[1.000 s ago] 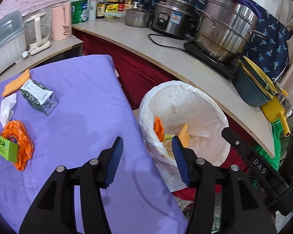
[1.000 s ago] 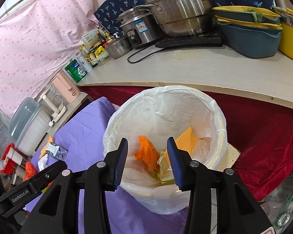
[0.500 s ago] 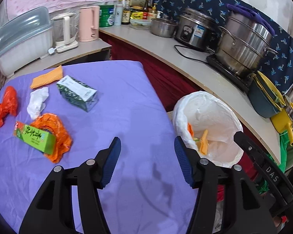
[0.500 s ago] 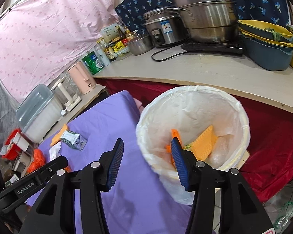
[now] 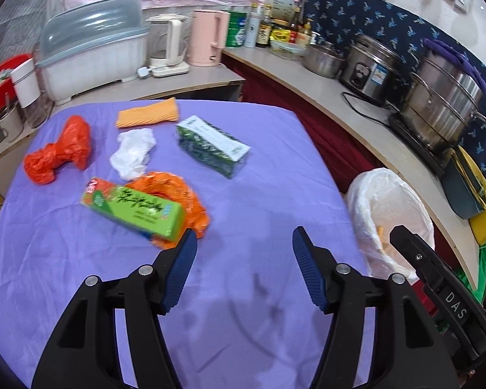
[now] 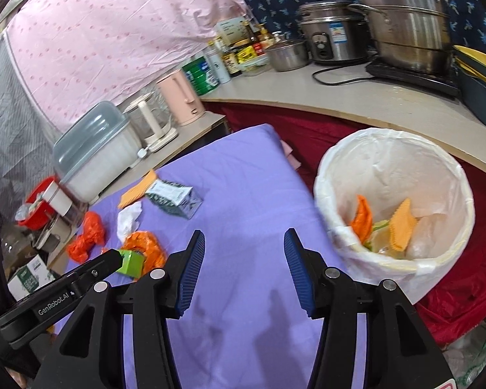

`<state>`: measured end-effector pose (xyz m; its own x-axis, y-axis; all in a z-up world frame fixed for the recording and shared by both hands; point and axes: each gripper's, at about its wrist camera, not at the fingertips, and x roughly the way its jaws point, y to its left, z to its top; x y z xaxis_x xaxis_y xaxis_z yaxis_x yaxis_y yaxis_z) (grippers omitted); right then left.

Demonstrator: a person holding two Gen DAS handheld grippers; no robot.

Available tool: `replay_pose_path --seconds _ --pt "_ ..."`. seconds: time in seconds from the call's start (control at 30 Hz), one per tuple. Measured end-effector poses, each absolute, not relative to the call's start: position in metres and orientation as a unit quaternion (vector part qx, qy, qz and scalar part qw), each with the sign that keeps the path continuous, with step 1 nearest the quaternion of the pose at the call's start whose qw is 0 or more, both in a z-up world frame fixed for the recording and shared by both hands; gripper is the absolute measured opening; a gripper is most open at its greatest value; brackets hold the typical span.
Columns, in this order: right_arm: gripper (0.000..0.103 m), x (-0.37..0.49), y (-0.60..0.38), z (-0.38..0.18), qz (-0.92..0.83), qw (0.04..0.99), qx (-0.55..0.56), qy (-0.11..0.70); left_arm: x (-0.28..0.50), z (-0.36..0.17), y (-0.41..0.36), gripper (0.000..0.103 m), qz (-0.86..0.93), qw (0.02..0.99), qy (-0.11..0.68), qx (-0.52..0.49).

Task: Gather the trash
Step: 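Withdraw both tools from the bin back over the table, then grasp the white tissue with the right tool while the left tool grasps the red plastic bag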

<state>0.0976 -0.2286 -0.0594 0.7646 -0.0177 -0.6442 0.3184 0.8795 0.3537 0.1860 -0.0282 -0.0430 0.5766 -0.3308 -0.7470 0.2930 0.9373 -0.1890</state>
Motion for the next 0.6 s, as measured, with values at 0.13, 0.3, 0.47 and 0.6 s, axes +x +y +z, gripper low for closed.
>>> replay_pose_path --seconds 0.13,0.3,0.47,0.6 --pt "0.05 0.109 -0.202 -0.06 -0.074 0.912 0.215 0.341 0.191 -0.046 0.001 0.062 -0.149 0.891 0.429 -0.031" --pt "0.051 0.124 -0.171 -0.063 -0.053 0.912 0.201 0.354 0.197 -0.051 0.04 0.065 -0.111 0.895 0.43 -0.036" --pt "0.051 0.144 -0.137 -0.067 -0.029 0.911 0.186 0.368 0.205 -0.057 0.079 0.065 -0.082 0.895 0.435 -0.05" --pt "0.051 0.163 -0.111 -0.07 -0.012 0.909 0.176 0.377 0.214 -0.06 0.111 0.067 -0.05 0.897 0.435 -0.052"
